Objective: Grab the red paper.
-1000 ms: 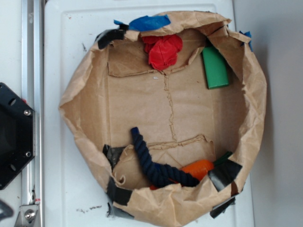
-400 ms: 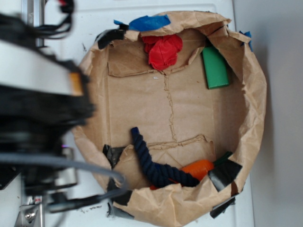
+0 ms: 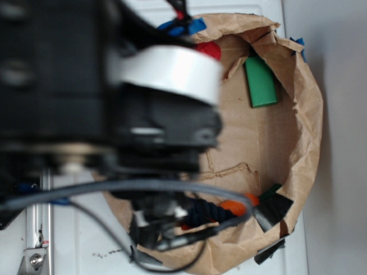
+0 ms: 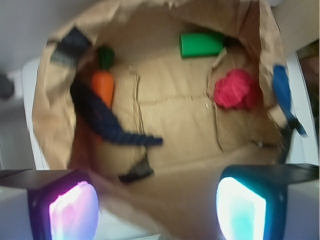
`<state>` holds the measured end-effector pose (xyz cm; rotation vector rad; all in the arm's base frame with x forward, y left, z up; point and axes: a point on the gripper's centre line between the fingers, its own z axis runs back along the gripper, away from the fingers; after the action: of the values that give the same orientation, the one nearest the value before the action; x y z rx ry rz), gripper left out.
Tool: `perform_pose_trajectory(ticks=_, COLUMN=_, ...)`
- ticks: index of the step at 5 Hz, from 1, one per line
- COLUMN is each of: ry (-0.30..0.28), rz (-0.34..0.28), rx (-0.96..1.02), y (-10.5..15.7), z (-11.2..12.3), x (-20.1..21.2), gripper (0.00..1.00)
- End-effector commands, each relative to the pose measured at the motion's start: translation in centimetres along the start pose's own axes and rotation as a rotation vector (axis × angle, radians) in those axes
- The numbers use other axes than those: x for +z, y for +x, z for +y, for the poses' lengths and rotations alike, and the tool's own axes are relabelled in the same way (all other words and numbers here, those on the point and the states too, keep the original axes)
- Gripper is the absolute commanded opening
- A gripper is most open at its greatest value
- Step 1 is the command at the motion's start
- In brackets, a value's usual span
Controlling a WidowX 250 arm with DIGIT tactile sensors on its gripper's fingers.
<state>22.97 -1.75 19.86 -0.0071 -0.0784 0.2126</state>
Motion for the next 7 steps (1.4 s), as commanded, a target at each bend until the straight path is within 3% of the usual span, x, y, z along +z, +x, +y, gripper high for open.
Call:
perform_pose_trajectory(ticks=1, ry=-0.024, rz=-0.142, rx=0.270, y=2.1, z=0.8, x=0.6, gripper=1.00)
perform_pose_trajectory(ticks=3, ry=-0.024, rz=-0.142, rx=0.270, y=2.1, z=0.8, x=0.6, gripper=1.00)
perform_pose_trajectory(ticks=4, ry=0.069, rz=-0.182, rx=0.508, y=2.2, z=1.2, x=-0.4, gripper=1.00)
perform_pose_trajectory(ticks=5, ry=0.125, rz=-0.225, rx=0.752, y=2.8, z=0.6, x=-2.7, gripper=1.00)
perform_pose_trajectory(ticks=7, ry=-0.003, rz=-0.285, rx=0.805, y=3.7, z=1.1, x=-5.3, gripper=1.00)
